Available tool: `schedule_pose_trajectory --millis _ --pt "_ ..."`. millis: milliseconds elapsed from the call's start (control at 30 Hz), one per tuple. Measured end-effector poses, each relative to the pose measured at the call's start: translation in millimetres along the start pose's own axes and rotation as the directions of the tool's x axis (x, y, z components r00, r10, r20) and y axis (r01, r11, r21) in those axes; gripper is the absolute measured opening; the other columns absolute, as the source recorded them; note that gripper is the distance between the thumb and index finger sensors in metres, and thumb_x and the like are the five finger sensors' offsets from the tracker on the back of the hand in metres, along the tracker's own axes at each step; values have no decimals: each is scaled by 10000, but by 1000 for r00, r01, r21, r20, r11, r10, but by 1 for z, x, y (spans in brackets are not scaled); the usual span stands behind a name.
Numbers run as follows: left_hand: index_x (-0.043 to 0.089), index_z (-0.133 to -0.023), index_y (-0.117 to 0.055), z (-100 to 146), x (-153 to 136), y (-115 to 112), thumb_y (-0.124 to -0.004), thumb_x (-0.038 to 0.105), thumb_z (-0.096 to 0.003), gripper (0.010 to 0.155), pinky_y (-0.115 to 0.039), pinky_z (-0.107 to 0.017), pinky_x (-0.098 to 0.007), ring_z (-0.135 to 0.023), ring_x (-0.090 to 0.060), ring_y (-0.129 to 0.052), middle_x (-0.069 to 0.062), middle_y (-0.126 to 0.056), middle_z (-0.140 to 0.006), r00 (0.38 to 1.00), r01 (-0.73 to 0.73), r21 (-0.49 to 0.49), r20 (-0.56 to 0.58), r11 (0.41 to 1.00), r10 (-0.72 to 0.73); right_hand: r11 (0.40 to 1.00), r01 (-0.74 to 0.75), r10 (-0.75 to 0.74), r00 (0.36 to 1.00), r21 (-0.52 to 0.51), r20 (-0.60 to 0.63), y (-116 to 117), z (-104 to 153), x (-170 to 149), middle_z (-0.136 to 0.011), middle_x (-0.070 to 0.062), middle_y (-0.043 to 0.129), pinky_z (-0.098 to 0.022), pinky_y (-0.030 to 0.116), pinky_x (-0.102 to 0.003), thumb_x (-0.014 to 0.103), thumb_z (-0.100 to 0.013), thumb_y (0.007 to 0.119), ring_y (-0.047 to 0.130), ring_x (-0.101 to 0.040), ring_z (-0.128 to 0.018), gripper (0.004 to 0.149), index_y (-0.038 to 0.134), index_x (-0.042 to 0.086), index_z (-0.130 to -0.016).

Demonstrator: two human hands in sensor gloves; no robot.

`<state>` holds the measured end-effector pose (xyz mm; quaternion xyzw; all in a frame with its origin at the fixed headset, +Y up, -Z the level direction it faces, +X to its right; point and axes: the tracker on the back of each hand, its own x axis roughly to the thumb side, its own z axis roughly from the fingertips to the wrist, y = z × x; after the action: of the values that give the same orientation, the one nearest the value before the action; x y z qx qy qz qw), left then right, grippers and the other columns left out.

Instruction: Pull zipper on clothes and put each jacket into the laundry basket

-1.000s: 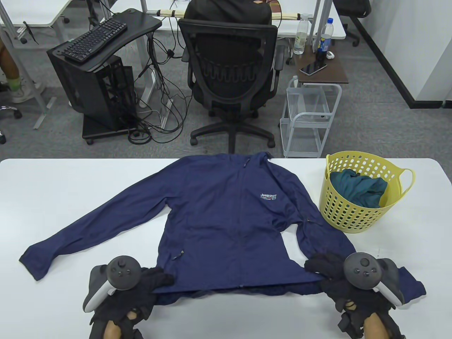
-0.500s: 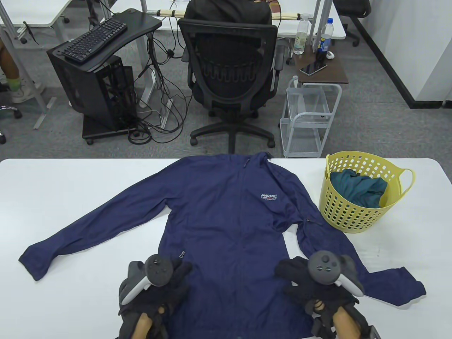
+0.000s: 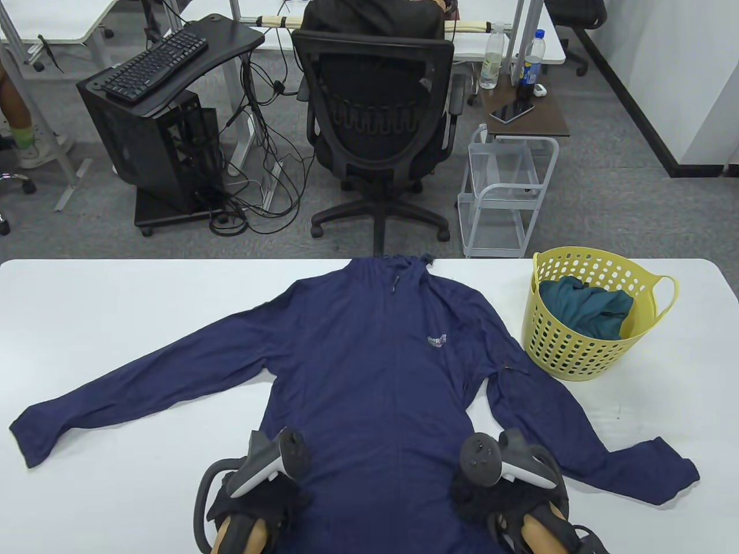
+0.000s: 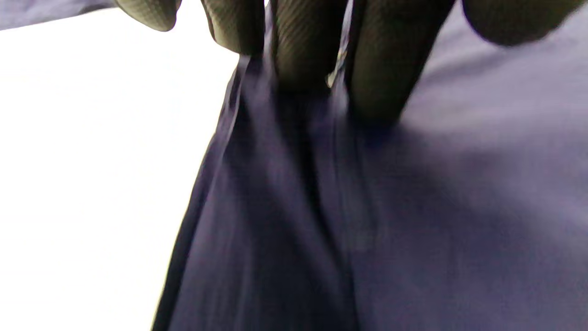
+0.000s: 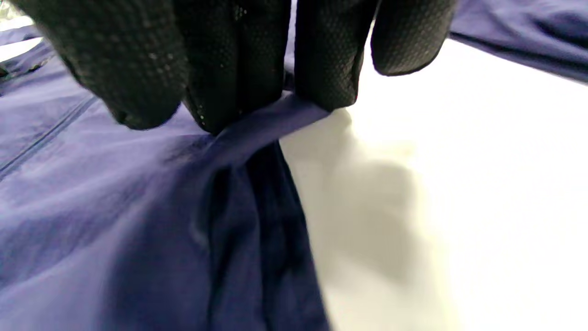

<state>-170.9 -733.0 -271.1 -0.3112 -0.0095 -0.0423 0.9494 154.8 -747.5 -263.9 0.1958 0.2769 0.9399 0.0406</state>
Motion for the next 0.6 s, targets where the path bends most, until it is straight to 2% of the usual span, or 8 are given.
schedule_pose_trajectory --millis 67,133,233,267,333,400,467,600 --pt "276 -612 -1128 5 5 0 -728 669 -325 630 -642 -649 -585 -873 -311 -911 -33 -1154 -749 999 18 -19 27 1000 -18 999 -27 25 998 33 52 6 11 12 -1023 53 812 -640 708 -526 446 -439 883 880 -319 -860 448 918 287 -857" --pt "302 -710 -1062 8 6 5 -707 671 -340 632 -637 -648 -582 -871 -315 -905 -41 -1123 -783 997 -45 -5 59 999 45 999 -23 20 996 32 92 2 18 17 -946 33 932 -603 756 -511 449 -431 886 957 -295 -798 408 983 285 -792" --pt "298 -816 -963 8 1 31 -651 667 -390 644 -606 -669 -589 -886 -336 -871 -42 -1056 -836 993 -117 99 46 988 112 988 77 -73 997 -135 30 -25 21 7 -1009 -14 866 -620 717 -536 438 -462 861 899 -336 -841 447 924 254 -864" --pt "314 -854 -928 7 1 41 -640 669 -400 644 -599 -676 -595 -902 -346 -855 -35 -1018 -886 990 -139 162 48 977 133 966 106 -109 994 -236 1 -37 17 2 -1018 -31 854 -621 706 -550 433 -466 858 878 -357 -856 455 919 240 -873" --pt "335 -897 -878 -1 7 58 -641 666 -401 642 -597 -680 -599 -935 -345 -820 -18 -967 -946 982 -188 289 60 939 179 923 126 -158 986 -364 -60 -51 4 -5 -1060 -45 802 -638 677 -570 445 -465 851 809 -393 -908 502 870 240 -924" --pt "364 -928 -832 -14 19 75 -652 659 -398 632 -597 -684 -605 -961 -342 -794 16 -916 -999 967 -254 393 103 884 233 897 166 -225 969 -411 -102 -54 -15 -6 -1126 -64 684 -670 585 -646 460 -470 835 630 -470 -997 574 775 235 -995" --pt "378 -944 -800 -32 37 91 -664 646 -395 626 -592 -684 -610 -985 -344 -756 23 -877 -1029 963 -268 449 122 852 239 896 155 -218 970 -415 -107 -49 -39 0 -1163 -47 619 -683 514 -702 496 -464 821 514 -491 -1046 613 728 260 -1022" --pt "434 -958 -732 -69 72 111 -659 638 -387 611 -601 -691 -593 -1005 -310 -738 84 -825 -1060 991 -131 493 56 860 119 925 93 -135 987 -368 -90 -28 -77 25 -1226 1 446 -694 390 -758 609 -436 777 321 -490 -1094 720 584 345 -1078"
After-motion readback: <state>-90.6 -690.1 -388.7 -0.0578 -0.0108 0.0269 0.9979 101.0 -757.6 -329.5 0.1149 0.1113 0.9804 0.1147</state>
